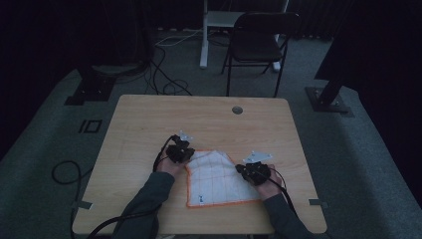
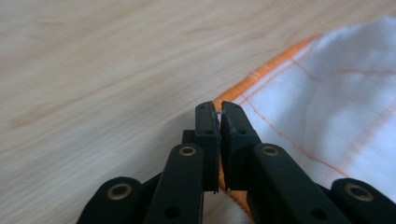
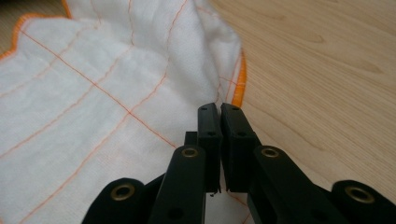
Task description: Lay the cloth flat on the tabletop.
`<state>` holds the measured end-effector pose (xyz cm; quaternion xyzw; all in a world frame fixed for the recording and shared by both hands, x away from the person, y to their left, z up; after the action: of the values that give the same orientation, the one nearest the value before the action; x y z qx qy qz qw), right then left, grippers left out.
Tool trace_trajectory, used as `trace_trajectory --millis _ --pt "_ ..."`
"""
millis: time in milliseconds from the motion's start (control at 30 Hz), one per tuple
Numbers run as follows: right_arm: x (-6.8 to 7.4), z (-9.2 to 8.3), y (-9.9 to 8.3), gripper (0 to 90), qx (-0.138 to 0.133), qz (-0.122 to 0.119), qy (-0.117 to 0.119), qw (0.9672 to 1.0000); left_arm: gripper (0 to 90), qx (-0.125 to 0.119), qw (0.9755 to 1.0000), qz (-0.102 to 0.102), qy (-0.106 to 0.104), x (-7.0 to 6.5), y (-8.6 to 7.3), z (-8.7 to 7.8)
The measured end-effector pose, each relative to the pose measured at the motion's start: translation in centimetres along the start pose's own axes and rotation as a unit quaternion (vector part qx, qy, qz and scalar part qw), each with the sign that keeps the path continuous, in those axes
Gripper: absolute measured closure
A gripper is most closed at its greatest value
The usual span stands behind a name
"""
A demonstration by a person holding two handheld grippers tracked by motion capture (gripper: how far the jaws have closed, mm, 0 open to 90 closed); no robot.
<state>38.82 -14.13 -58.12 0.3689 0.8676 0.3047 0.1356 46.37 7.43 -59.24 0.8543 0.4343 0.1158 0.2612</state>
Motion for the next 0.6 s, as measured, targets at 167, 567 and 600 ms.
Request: trace_trajectory --millis 167,567,600 --pt "0.3 -0.3 0.2 87.6 -0.009 -0.004 0.004 0.9999 87.6 -0.026 0.9991 -0.019 0.027 2.3 0.2 -2.0" --pt "2.2 -0.5 0.9 87.7 -0.019 -0.022 0.03 0.9991 87.3 -0.022 0.9968 -0.055 0.053 5.6 -1.4 -2.4" --pt "2.3 -0.4 0.9 87.7 -0.019 -0.022 0.031 0.9991 87.1 -0.022 0.9968 -0.057 0.051 5.5 -1.4 -2.3"
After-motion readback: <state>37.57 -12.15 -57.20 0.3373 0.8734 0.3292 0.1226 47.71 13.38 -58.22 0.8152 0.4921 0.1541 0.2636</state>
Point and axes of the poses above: each handheld gripper's, and its own axes: z roughly forward along the jaws, y roughly out of its top, x roughly to its left, the point moved 9 cm from there along z, roughly forward along the jaws, and after that the axes turned 8 degrees about x, right-handed, at the moved point
